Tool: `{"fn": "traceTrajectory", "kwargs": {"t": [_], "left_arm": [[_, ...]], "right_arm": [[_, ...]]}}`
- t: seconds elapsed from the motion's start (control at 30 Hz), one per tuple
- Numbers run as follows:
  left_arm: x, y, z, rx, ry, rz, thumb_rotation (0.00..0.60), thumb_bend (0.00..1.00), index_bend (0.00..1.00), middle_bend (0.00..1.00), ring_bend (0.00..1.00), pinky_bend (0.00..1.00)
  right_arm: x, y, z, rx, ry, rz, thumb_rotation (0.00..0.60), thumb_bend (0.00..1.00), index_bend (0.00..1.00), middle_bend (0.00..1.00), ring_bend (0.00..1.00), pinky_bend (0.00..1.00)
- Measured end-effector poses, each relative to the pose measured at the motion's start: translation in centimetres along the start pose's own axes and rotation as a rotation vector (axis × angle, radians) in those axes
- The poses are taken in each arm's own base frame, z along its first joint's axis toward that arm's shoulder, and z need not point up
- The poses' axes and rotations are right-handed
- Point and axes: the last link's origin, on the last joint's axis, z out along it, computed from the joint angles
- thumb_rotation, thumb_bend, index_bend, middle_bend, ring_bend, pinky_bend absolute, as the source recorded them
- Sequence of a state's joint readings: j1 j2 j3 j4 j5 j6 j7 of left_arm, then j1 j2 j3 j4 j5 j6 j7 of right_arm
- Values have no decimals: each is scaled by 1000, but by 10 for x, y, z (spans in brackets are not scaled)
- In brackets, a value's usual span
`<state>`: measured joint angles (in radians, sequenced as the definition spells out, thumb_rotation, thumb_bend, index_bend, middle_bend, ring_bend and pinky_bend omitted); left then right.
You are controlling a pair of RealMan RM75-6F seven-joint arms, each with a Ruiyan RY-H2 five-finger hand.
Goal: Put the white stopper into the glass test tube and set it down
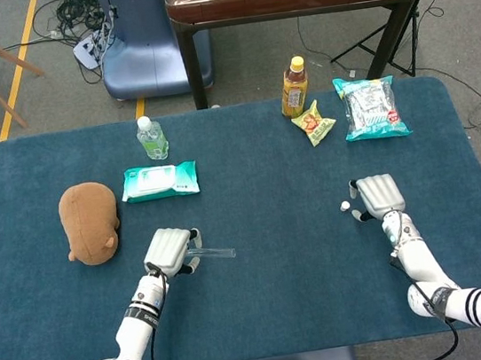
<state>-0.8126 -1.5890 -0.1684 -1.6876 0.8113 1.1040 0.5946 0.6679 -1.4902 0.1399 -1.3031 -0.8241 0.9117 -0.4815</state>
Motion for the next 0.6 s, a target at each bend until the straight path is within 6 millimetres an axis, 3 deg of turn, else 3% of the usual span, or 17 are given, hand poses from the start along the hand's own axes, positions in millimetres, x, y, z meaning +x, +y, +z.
{"fn": "traceTrajectory", "kwargs": {"t": [0.6], "left_arm": [[0, 0, 2, -1, -2, -4, 600, 317, 565, 1000, 1000, 1000]], "right_arm": [[-8, -11, 14, -5, -18, -9, 600, 246, 491, 1000, 1000, 1000]]}}
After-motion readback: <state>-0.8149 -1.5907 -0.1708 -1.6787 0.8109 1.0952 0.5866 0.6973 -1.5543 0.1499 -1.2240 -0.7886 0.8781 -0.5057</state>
